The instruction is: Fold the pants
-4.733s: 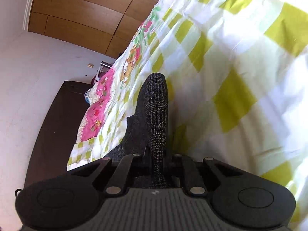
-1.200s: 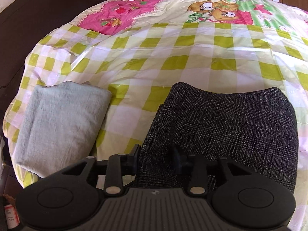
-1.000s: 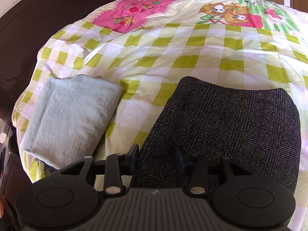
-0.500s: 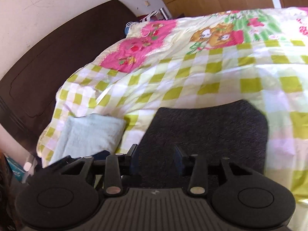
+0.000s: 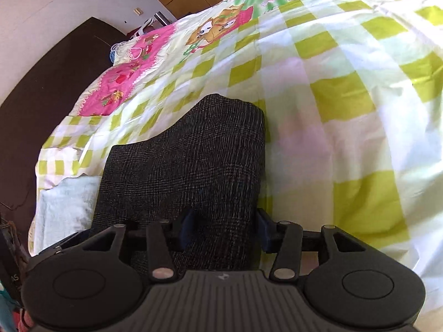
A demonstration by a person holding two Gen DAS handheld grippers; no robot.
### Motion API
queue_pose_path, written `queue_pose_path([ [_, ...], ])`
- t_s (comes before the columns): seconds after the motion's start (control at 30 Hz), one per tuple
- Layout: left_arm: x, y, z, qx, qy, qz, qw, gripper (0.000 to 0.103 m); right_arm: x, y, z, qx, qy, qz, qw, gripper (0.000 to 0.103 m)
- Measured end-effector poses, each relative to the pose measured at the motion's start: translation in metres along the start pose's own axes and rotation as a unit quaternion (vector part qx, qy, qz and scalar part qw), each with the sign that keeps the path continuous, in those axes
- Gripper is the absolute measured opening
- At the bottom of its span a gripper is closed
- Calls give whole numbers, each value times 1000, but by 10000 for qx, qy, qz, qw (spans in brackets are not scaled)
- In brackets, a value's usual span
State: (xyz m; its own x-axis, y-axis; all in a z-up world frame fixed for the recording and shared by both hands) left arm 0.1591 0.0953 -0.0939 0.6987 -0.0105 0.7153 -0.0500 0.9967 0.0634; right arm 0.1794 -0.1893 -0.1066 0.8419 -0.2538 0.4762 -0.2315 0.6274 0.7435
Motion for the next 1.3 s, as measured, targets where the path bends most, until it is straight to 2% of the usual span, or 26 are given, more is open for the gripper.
queue_pose_path([
  [0.07, -2, -1, 2, 121, -59, -142, 9998, 87, -7, -3, -1, 257, -20, -250, 9994, 64],
  [0.13, -2, -7, 5, 284, -164, -378, 9987, 87, -8, -5, -3, 387, -6, -229, 9990, 66],
  [0.23, -1, -12, 4, 372, -112, -434, 9983, 87, -10, -5, -6, 543, 9, -293, 9981, 69],
  [0.3, -2, -11, 3, 358, 26, -282, 9990, 87, -11, -5, -4, 585, 5, -358, 9976, 53],
  [0.37, -4, -13, 4, 399, 143, -275, 9987, 87, -10, -7, 3, 793, -8, -507, 9956, 43],
  [0.43, -8, -26, 8, 428, 196, -430, 9980, 85, -9, -10, 9, 867, -4, -563, 9946, 39],
  [0.53, -15, -58, 16, 389, 215, -729, 9963, 85, 0, -20, 26, 663, -186, -435, 9967, 37],
  [0.63, -21, -88, 17, 93, 292, -614, 9976, 85, 12, -46, 47, 316, -559, -520, 9966, 37],
  [0.77, -21, -120, 22, 83, 125, -875, 9960, 85, 17, -57, 67, -40, -789, -366, 9962, 40],
  [0.9, -24, -114, 32, 90, 179, -1012, 9947, 86, 17, -51, 82, -256, -1060, -326, 9935, 43],
  [1.0, -30, -103, 46, 127, 131, -1019, 9946, 86, 16, -42, 103, -745, -1421, 55, 9870, 43],
  [1.07, -30, -96, 57, 99, 64, -919, 9957, 86, 11, -33, 113, -904, -1588, 318, 9827, 43],
  [1.13, -27, -91, 68, 85, -108, -845, 9963, 85, 2, -18, 111, -852, -1510, 578, 9832, 43],
  [1.3, -2, -80, 84, 71, -575, -560, 9967, 84, -12, 22, 82, -719, -981, 1296, 9841, 43],
])
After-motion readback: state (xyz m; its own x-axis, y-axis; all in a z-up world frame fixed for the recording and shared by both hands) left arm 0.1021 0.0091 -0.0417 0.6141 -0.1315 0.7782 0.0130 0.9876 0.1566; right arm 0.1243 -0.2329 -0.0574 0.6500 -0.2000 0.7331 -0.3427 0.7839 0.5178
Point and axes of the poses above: each gripper's, at about its wrist camera, not at the fingertips, and z roughly against the way its jaws point, y to its left, x to its top, the point moved 10 cm from there along -z, roughly the way its jaws point, and after that the axes turned 15 degrees about x, right-handed, at the moved point
